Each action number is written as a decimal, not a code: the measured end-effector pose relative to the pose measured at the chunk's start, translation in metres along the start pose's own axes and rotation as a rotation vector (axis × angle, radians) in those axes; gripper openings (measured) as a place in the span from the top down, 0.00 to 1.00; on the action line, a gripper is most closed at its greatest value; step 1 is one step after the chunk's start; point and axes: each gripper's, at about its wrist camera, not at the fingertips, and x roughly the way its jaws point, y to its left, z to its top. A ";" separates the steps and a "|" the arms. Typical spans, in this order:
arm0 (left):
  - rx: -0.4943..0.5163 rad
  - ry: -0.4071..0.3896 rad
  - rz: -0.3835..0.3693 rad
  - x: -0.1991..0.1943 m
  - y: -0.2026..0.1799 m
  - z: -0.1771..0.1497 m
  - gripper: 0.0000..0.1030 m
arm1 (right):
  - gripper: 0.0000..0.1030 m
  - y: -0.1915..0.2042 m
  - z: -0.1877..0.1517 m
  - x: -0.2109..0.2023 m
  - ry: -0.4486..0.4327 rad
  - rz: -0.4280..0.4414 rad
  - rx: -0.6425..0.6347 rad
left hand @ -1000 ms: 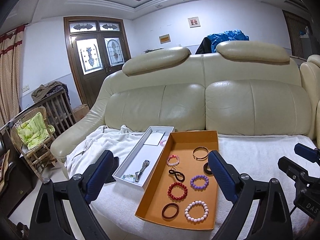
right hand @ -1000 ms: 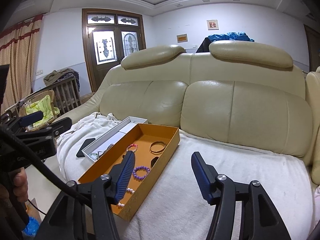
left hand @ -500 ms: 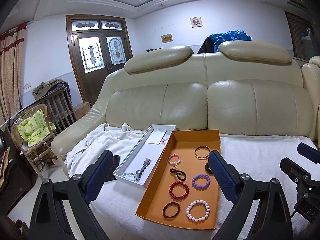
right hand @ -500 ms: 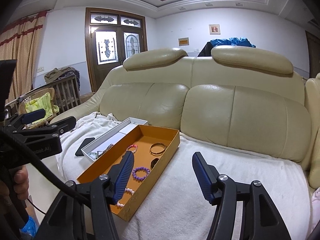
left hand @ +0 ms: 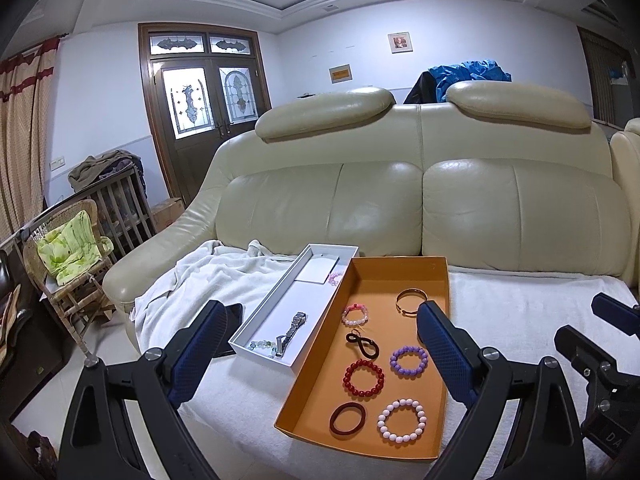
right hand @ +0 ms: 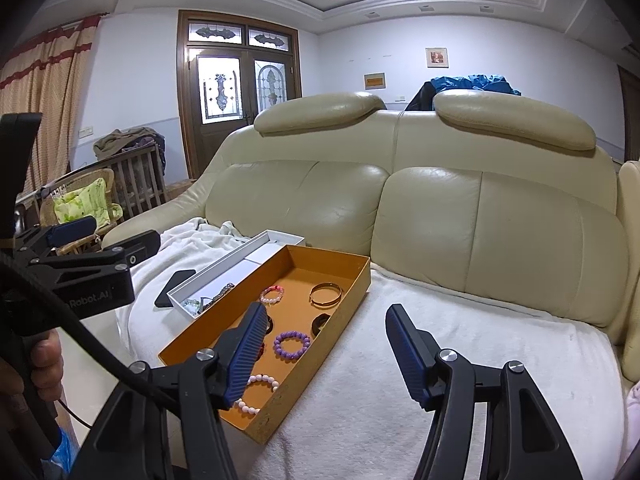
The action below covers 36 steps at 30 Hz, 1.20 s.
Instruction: Organize jewelry
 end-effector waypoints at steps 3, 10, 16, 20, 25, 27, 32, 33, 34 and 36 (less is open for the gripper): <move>-0.006 0.004 0.000 0.001 0.002 -0.001 0.07 | 0.36 0.002 0.000 0.004 0.010 0.003 0.002; -0.007 0.011 0.000 0.005 0.005 -0.004 0.07 | 0.36 0.009 0.001 0.010 0.023 -0.001 0.000; -0.007 0.015 0.003 0.007 0.009 -0.006 0.07 | 0.36 0.014 0.002 0.016 0.030 -0.001 0.007; -0.014 0.018 0.003 0.010 0.013 -0.008 0.07 | 0.36 0.017 0.002 0.020 0.029 0.006 0.008; -0.018 0.022 0.004 0.012 0.017 -0.009 0.07 | 0.36 0.022 0.002 0.025 0.031 0.013 0.004; -0.021 0.023 0.004 0.013 0.018 -0.009 0.07 | 0.36 0.023 0.003 0.027 0.034 0.015 0.004; -0.019 0.023 0.007 0.015 0.020 -0.009 0.07 | 0.36 0.024 0.003 0.029 0.031 0.016 0.006; -0.019 0.024 0.010 0.015 0.021 -0.010 0.07 | 0.36 0.024 0.004 0.030 0.031 0.016 0.006; -0.021 0.026 0.009 0.015 0.021 -0.010 0.07 | 0.36 0.024 0.004 0.031 0.031 0.014 0.005; -0.022 0.027 0.011 0.017 0.021 -0.010 0.07 | 0.36 0.025 0.004 0.032 0.034 0.015 0.006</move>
